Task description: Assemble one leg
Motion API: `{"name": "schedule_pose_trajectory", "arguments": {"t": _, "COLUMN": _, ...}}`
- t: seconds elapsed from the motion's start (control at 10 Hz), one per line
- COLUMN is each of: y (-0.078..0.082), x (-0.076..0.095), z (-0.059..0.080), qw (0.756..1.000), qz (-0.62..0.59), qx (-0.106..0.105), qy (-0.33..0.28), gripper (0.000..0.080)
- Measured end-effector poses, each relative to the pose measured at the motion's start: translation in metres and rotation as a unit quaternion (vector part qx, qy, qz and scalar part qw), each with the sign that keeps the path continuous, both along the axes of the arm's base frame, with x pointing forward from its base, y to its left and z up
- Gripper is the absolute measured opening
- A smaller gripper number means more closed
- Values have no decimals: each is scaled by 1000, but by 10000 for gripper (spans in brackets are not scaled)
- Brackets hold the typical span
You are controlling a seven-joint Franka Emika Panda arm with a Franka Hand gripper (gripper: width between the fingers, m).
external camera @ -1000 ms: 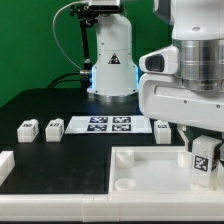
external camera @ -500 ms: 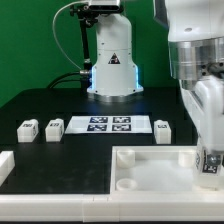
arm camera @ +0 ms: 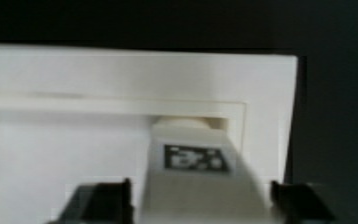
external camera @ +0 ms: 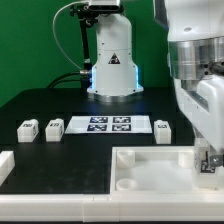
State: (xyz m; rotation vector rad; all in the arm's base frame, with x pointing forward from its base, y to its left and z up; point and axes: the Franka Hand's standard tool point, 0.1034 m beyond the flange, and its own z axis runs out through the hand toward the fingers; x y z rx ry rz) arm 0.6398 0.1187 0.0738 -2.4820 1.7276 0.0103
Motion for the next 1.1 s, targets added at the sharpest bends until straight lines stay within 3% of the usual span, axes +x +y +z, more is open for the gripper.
{"name": "schedule_pose_trajectory", "arguments": {"t": 0.1, "y": 0, "x": 0, "z": -2, "qw": 997, "qz": 78, "qx": -8, "qy": -12, "gripper": 528}}
{"name": "schedule_pose_trajectory", "arguments": {"t": 0.2, "y": -1, "x": 0, "z": -2, "qw": 994, "qz": 111, "qx": -10, "qy": -15, "gripper": 612}}
{"name": "schedule_pose_trajectory", "arguments": {"t": 0.4, "y": -2, "x": 0, "z": -2, "qw": 978, "qz": 208, "qx": -18, "qy": -24, "gripper": 640}}
{"name": "schedule_pose_trajectory", "arguments": {"t": 0.5, "y": -2, "x": -1, "z": -2, "qw": 959, "qz": 280, "qx": -26, "qy": -27, "gripper": 648}}
{"name": "schedule_pose_trajectory", "arguments": {"t": 0.6, "y": -1, "x": 0, "z": 0, "qw": 925, "qz": 377, "qx": -45, "qy": -25, "gripper": 648}}
{"name": "schedule_pose_trajectory", "arguments": {"t": 0.7, "y": -4, "x": 3, "z": 2, "qw": 900, "qz": 432, "qx": -50, "qy": -31, "gripper": 649}}
{"name": "schedule_pose_trajectory", "arguments": {"t": 0.8, "y": -12, "x": 5, "z": 3, "qw": 857, "qz": 512, "qx": -55, "qy": -38, "gripper": 649}}
{"name": "schedule_pose_trajectory", "arguments": {"t": 0.9, "y": -12, "x": 4, "z": 2, "qw": 872, "qz": 486, "qx": -53, "qy": -36, "gripper": 638}}
{"name": "schedule_pose_trajectory", "arguments": {"t": 1.0, "y": -12, "x": 4, "z": 2, "qw": 871, "qz": 487, "qx": -53, "qy": -35, "gripper": 506}}
{"name": "schedule_pose_trajectory", "arguments": {"t": 1.1, "y": -12, "x": 4, "z": 2, "qw": 880, "qz": 471, "qx": -52, "qy": -34, "gripper": 506}}
